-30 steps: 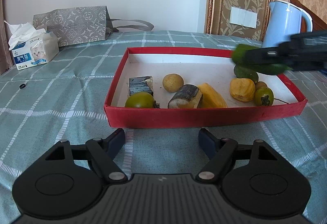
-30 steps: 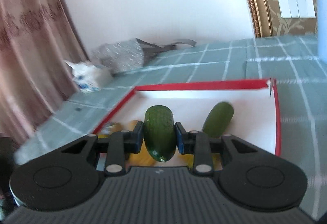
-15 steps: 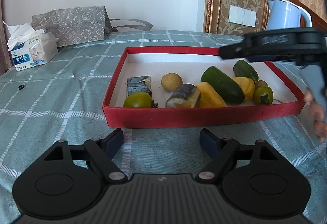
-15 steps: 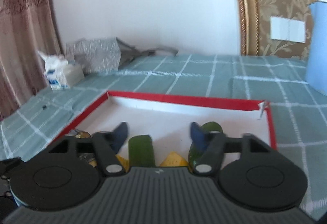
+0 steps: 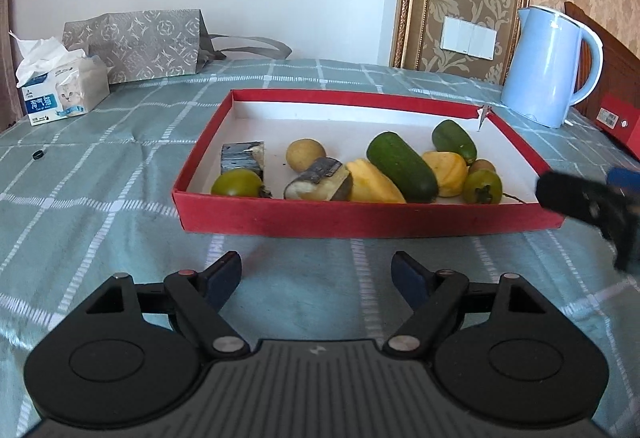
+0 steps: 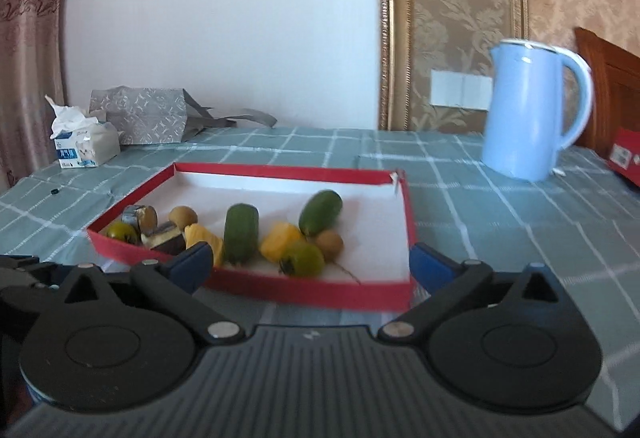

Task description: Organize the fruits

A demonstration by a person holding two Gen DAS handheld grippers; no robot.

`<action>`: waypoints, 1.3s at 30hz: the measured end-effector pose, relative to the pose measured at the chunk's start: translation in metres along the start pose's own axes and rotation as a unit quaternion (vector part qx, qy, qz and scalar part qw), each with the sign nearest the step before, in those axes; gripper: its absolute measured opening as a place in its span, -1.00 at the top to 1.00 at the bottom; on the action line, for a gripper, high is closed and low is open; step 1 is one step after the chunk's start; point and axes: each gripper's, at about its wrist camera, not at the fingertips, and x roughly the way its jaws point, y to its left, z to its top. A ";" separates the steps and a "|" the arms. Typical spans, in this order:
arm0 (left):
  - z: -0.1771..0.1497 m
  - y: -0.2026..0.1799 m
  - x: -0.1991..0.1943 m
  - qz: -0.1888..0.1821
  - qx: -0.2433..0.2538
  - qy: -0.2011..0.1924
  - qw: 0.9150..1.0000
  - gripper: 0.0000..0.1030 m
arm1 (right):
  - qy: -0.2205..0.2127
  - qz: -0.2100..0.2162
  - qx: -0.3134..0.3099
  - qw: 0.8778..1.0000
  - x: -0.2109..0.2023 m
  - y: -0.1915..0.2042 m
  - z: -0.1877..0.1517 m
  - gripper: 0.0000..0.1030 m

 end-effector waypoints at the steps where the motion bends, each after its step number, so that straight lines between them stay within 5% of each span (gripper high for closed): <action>1: 0.000 -0.001 -0.001 0.003 -0.003 0.000 1.000 -0.59 | 0.000 -0.005 -0.003 1.000 -0.003 0.000 -0.003 -1.00; 11: 0.001 -0.012 -0.009 0.024 -0.009 -0.007 1.000 -0.60 | 0.024 -0.086 -0.015 0.996 0.013 0.001 -0.014 -1.00; 39: 0.008 -0.021 -0.021 0.064 0.024 -0.044 0.997 -0.60 | 0.017 -0.101 0.000 0.995 0.010 0.012 -0.019 -1.00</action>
